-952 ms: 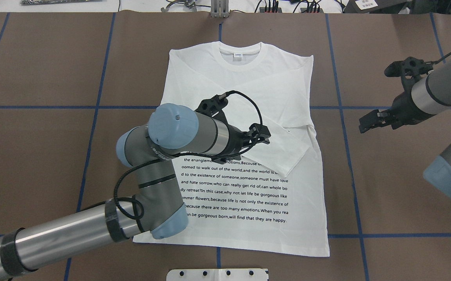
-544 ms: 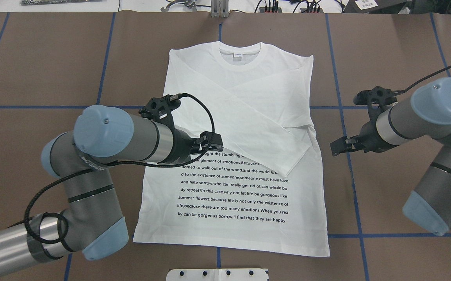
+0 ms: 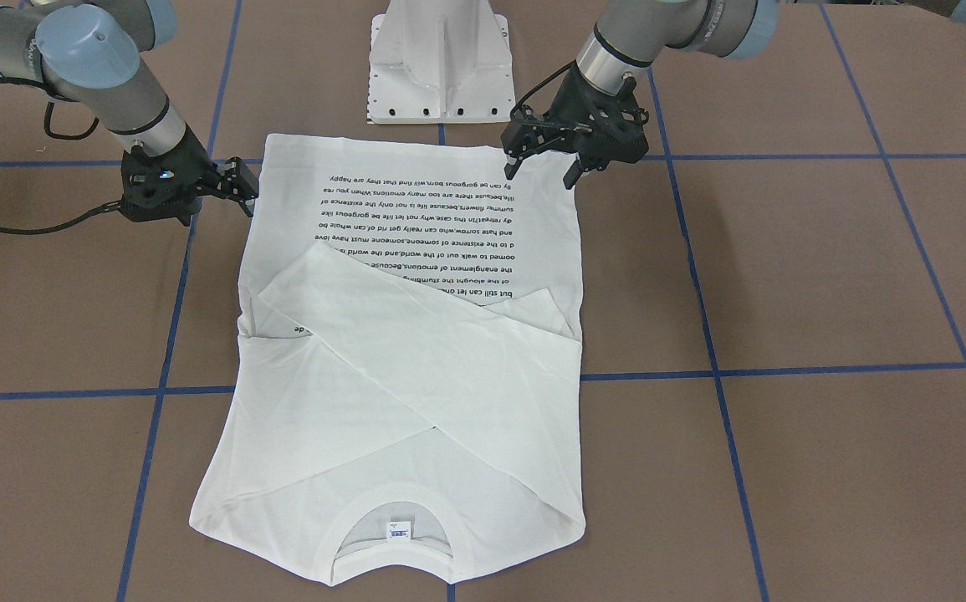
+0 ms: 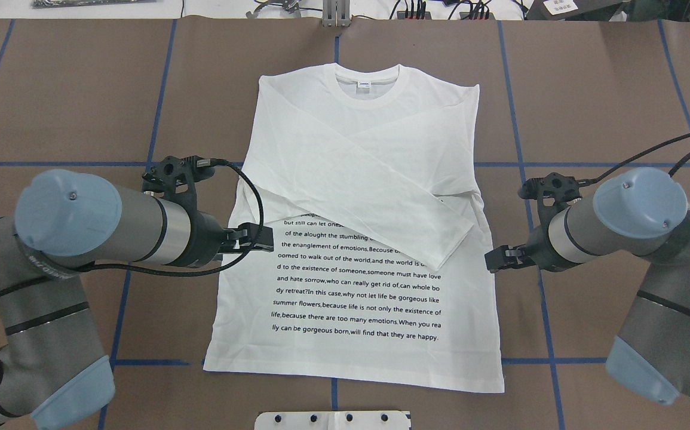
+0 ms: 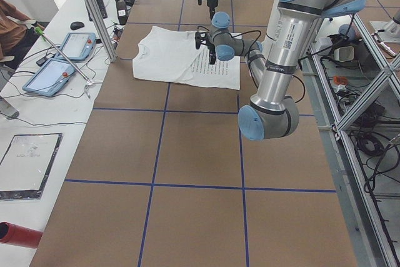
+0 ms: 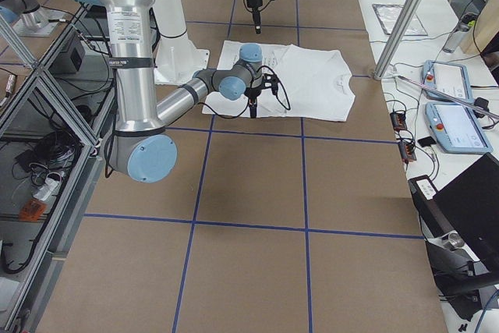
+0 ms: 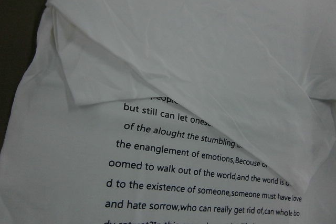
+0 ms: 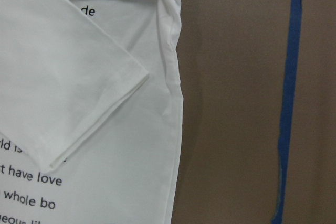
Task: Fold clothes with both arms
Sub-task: 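Bring both grippers to the folded side edges of the shirt, then move the right gripper to the hem corner nearest the robot while left holds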
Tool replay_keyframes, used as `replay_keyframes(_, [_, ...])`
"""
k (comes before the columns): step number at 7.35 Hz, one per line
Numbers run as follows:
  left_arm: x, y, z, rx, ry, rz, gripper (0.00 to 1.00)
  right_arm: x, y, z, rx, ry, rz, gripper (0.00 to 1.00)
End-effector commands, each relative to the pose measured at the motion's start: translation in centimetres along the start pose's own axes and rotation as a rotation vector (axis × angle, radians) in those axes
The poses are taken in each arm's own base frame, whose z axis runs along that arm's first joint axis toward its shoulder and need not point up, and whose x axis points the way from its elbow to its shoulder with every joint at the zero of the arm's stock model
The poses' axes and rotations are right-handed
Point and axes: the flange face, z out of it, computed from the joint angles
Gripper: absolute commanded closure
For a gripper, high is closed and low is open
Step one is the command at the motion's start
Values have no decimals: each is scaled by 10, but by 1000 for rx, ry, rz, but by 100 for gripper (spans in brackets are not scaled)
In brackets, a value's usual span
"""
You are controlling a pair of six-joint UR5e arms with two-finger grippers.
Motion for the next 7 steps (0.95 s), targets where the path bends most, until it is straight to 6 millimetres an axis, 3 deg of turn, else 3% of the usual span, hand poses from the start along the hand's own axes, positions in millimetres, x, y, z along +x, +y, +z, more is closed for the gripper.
replay_keyframes(1, [-21,5,-6,-4,-23,12,1,-38,46,11,-12,-11,43,0])
replay_keyframes(2, [-18,6,-11,0,-12,16,1,-61,76,14,-25,-20,65,0])
replay_keyframes(4, [-17,6,-14,5,-7,17,1,-78,117,29,-55,9,83,0])
replay_keyframes(6, [-16,5,-14,8,-7,16,1,-55,122,41,-65,59,91,1])
replay_keyframes(7, [-16,6,-13,7,-7,17,1,-55,127,45,-75,65,94,2])
